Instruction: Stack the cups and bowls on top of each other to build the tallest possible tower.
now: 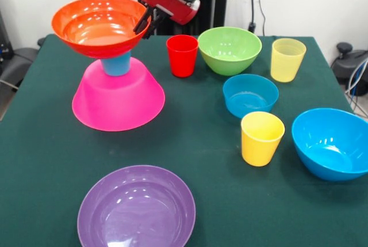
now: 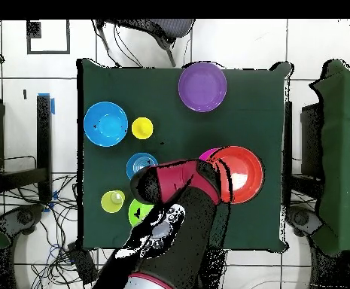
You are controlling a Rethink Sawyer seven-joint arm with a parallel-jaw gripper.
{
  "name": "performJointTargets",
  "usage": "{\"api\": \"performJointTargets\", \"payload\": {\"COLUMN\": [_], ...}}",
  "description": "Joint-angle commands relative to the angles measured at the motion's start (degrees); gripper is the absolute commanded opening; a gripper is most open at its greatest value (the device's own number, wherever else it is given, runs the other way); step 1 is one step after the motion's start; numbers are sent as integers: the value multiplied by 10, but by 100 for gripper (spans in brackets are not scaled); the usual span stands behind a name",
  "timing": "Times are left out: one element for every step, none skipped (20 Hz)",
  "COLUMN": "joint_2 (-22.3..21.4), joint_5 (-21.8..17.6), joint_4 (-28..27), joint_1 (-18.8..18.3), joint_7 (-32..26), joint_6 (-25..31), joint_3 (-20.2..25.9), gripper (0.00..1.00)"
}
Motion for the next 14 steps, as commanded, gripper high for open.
{"api": "performJointTargets", "payload": {"joint_2": [-51, -56, -57, -60, -57, -54, -52, -55, -58, -64, -70, -74, -74, -72], "joint_5": [43, 39, 38, 38, 36, 35, 35, 36, 38, 40, 43, 44, 45, 45], "joint_4": [68, 69, 68, 68, 64, 62, 59, 58, 55, 56, 56, 57, 54, 54], "joint_1": [-46, -48, -49, -48, -46, -43, -43, -43, -46, -52, -57, -61, -62, -62], "joint_7": [102, 93, 89, 85, 83, 83, 81, 77, 70, 62, 54, 48, 46, 49], "joint_6": [-68, -70, -71, -67, -68, -66, -65, -59, -51, -44, -38, -33, -30, -31], "joint_3": [46, 46, 48, 47, 45, 44, 44, 46, 49, 55, 62, 65, 68, 67], "gripper": [0, 0, 0, 0, 0, 0, 0, 0, 0, 0, 0, 0, 0, 0]}}
